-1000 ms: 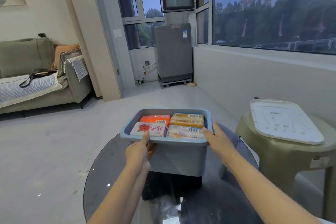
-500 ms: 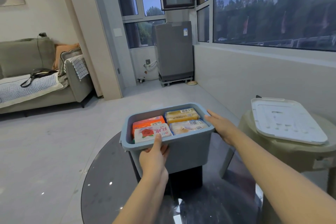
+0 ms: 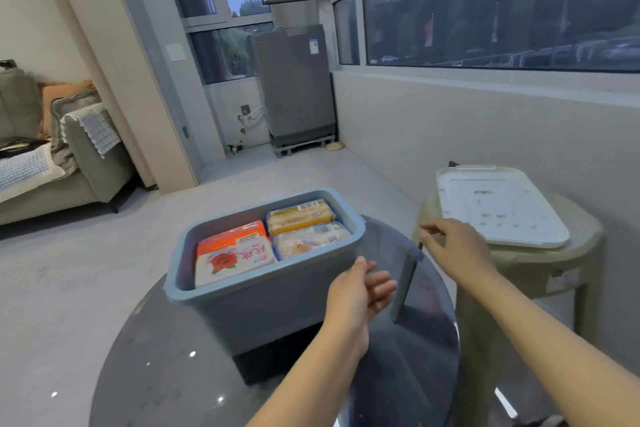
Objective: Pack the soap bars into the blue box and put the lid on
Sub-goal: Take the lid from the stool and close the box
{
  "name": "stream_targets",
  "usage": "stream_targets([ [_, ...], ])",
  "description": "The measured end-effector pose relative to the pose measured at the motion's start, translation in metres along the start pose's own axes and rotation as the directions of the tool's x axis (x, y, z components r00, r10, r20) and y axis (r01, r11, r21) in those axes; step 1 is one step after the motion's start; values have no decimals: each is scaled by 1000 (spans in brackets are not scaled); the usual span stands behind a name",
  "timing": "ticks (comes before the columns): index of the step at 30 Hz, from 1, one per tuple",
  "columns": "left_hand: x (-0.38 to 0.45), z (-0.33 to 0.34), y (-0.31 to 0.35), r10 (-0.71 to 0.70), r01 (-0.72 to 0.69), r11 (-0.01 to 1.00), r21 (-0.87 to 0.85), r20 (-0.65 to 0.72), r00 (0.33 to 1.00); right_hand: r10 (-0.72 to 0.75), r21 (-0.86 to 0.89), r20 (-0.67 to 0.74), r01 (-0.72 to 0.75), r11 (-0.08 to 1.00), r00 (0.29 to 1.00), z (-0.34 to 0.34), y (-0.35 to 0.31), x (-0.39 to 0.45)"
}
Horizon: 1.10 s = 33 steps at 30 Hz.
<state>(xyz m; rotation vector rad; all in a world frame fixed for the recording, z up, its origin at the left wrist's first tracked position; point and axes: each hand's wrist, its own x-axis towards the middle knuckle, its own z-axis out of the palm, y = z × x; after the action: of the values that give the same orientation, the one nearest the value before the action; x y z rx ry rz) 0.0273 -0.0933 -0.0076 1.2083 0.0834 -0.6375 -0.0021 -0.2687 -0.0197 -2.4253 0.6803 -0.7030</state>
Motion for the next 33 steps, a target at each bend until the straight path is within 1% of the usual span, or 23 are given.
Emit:
stream_targets([
  [2,10,17,-7,-39,38,999,31,15,999,15,-220,-34,-22,975,999,-6,26,9],
  [3,15,26,-11,-58,57,997,50,18,998,43,-285,-36,-51,957,998,-8,38,13],
  [6,29,48,-23,-95,91,989,116,25,995,139,-371,-29,-140,918,990,-16,71,21],
  [9,41,64,-35,-104,96,981,166,38,994,173,-369,-47,-178,912,984,-20,94,25],
  [12,50,76,-46,-106,95,976,195,46,993,153,-308,-99,-177,935,983,-24,103,27],
  [16,54,88,-56,-86,72,973,220,55,995,42,-283,-139,-80,956,989,-23,107,26],
  [19,52,93,-56,-55,34,971,238,83,995,-61,-255,-235,0,967,970,-26,99,25],
  [21,47,97,-49,-21,-7,972,234,116,993,-124,-216,-341,51,975,932,-33,86,23],
  [23,42,101,-37,24,-60,971,231,154,988,-151,-163,-453,85,983,879,-41,68,20],
  [25,35,105,-22,84,-132,968,214,217,973,-116,-60,-556,100,993,823,-50,46,15],
  [27,30,106,-7,167,-225,954,197,270,948,-43,88,-628,126,988,777,-58,24,8],
  [29,27,104,10,250,-309,934,180,291,924,49,248,-654,153,957,755,-67,4,0],
  [31,22,101,28,322,-384,907,169,308,895,122,387,-637,179,905,761,-74,-16,-9],
  [33,15,96,48,404,-474,861,184,319,858,186,520,-601,204,830,777,-79,-36,-17],
])
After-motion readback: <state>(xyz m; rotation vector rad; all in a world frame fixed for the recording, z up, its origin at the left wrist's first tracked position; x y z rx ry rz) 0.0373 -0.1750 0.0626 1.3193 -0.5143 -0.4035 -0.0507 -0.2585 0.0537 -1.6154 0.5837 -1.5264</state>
